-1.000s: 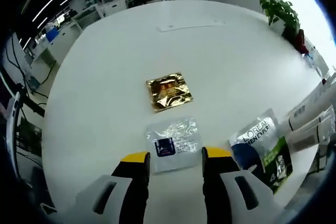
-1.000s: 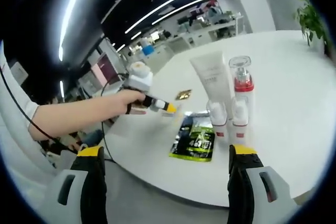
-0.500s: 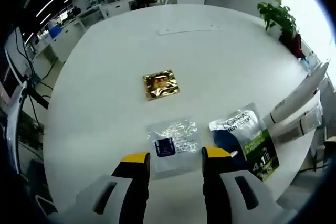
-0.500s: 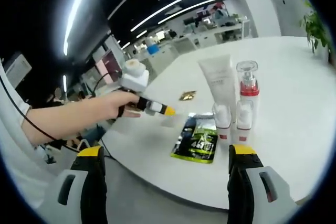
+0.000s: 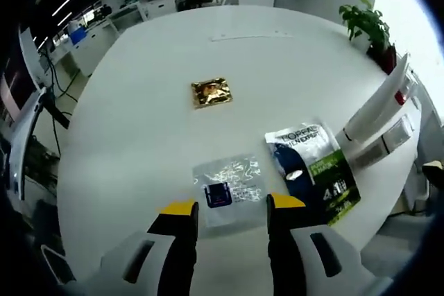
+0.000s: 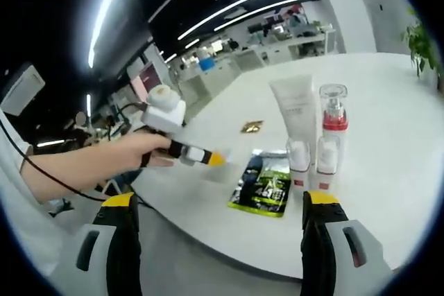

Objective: Arrange the skincare products in the storage area until every visible bottle or jar stands upright without overlapping.

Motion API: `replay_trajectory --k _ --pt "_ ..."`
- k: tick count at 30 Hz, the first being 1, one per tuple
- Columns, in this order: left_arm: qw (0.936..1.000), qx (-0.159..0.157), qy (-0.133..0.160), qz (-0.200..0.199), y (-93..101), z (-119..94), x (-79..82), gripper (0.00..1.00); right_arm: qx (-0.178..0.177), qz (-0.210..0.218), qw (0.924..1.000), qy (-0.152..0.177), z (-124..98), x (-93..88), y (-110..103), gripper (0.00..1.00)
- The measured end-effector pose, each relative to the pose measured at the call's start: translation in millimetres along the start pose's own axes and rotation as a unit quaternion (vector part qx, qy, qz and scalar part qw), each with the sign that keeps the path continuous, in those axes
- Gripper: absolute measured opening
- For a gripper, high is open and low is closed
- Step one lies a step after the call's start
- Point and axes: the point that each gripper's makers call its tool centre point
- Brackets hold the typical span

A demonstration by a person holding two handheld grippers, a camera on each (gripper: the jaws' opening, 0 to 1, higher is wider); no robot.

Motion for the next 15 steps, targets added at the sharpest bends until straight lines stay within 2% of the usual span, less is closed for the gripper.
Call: replay_trajectory --k 8,10,13,15 --pt "0.9999 -0.004 -0.01 -0.004 15.0 -3 -20.8 0.42 0.0 -0.017 0.9999 -0.002 4 -2.7 -2 0.97" --pt "0.9999 -0.007 -0.011 -0.007 18.8 -4 -23.3 0.42 -0.008 -0.021 0.9995 -0.021 8 -8.7 1 0.98" --pt "0.9999 -0.005 -0.014 -0.005 24.0 -3 -26.8 0.42 -0.005 -0.02 0.9998 -0.002 4 -2.8 -1 0.98" --pt "0.9999 -0.003 -0.014 -0.006 25.5 0 -28.0 0.42 -0.007 -0.016 0.9998 -0.007 5 -4.6 0 0.98"
Point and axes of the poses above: the point that each gripper's makers call its tool centre point, and the gripper's own axes: z roughly forward along the fingers, y roughly to its right, x roughly out of its top, and after that the axes turned 15 degrees about z, right-handed
